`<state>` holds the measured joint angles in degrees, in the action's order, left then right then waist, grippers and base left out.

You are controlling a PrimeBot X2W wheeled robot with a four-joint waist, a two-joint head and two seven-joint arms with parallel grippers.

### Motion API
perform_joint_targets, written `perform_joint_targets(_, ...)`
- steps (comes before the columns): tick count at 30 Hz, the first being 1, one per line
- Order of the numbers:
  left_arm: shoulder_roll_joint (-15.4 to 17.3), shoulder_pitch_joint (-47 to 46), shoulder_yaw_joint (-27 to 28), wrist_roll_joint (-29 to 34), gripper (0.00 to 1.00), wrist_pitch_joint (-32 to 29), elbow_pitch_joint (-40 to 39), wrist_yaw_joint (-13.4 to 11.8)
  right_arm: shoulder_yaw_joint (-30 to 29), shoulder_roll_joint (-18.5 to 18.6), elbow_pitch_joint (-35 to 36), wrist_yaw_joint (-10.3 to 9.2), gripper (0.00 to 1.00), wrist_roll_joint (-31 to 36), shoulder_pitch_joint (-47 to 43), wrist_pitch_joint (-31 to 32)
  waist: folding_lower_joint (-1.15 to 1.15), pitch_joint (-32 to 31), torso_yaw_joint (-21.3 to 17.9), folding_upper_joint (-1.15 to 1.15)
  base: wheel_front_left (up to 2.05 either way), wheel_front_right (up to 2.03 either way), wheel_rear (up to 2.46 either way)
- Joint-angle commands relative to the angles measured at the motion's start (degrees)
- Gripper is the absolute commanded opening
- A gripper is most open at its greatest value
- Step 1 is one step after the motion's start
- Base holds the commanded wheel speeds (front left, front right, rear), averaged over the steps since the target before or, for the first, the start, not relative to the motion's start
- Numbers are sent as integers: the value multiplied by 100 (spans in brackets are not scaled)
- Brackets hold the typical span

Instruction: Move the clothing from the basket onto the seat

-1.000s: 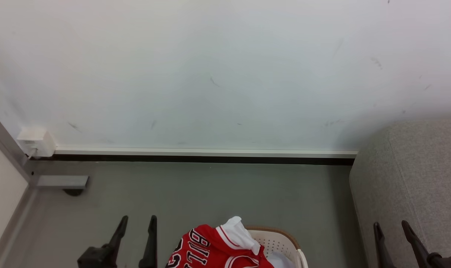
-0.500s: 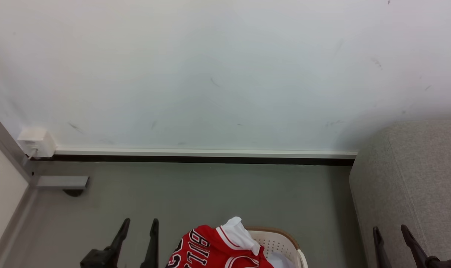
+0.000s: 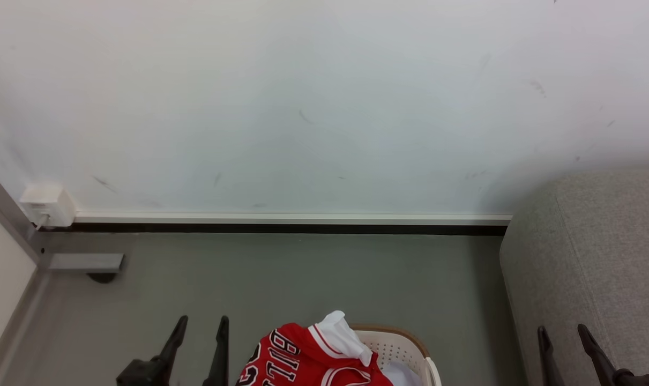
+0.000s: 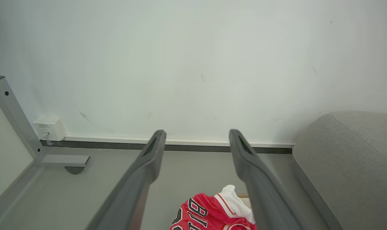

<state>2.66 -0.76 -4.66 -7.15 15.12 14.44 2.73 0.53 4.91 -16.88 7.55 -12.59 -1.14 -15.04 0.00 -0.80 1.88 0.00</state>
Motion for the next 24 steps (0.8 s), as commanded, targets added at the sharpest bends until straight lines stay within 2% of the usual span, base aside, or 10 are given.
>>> perform_joint_targets(1, 39, 28, 14, 11, 100, 6, 14, -4, -6, 2, -14, -12, 100, 27, 21, -22, 0, -1, -7, 0, 0, 0, 0)
perform_joint_targets(10, 40, -80, -161, 288, 100, 5, 328, 68, 99, 43, 68, -12, 100, 65, 94, -22, 0, 76, -124, 0, 0, 0, 0)
perform_joint_targets(16, 135, -592, -652, 685, 100, 5, 1369, 230, 218, 65, 161, -12, 100, 61, 187, -22, 0, 279, -290, 0, 0, 0, 0)
perform_joint_targets(24, 234, -1722, -1654, 1171, 100, -202, 3008, 445, 366, 48, 364, -12, 100, 2, 523, -21, 0, 958, -563, 0, 0, 0, 0)
